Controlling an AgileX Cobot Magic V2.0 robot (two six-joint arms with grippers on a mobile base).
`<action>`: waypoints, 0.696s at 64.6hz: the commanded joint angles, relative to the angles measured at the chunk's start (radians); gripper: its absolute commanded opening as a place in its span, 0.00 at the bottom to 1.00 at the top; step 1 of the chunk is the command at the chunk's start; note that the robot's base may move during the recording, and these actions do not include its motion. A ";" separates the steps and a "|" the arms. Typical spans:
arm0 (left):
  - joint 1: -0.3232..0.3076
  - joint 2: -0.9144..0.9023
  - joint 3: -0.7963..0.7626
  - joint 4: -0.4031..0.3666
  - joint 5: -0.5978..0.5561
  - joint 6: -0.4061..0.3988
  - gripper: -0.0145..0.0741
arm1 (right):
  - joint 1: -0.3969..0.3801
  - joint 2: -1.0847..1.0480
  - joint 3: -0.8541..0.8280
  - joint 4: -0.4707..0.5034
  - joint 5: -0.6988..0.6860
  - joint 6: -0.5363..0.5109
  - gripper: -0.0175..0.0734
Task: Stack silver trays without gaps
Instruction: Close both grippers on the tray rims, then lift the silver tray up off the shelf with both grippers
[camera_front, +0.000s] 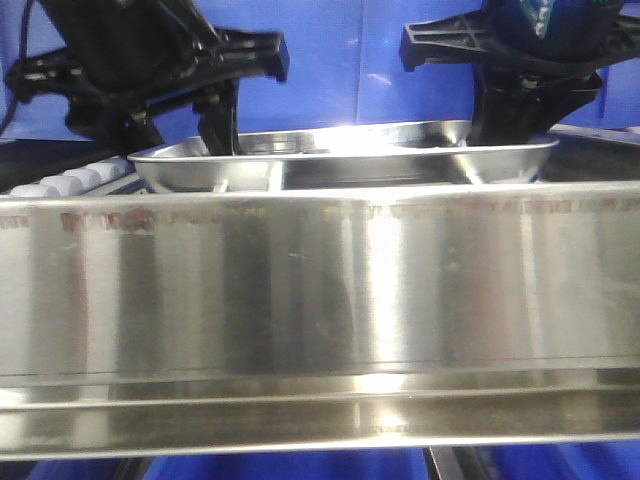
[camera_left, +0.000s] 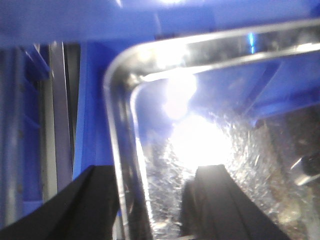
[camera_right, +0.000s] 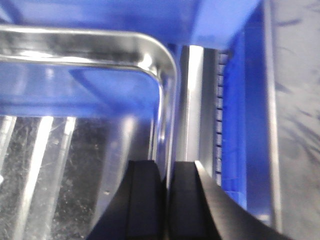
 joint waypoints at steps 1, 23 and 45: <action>-0.006 0.000 -0.005 -0.017 -0.022 0.004 0.30 | 0.002 -0.008 -0.001 -0.015 -0.007 -0.016 0.11; -0.006 0.000 -0.005 -0.015 -0.040 0.004 0.15 | 0.002 -0.010 -0.001 -0.019 -0.005 -0.016 0.11; -0.006 -0.028 -0.005 0.014 -0.037 0.004 0.15 | 0.002 -0.048 -0.001 -0.029 -0.011 -0.016 0.11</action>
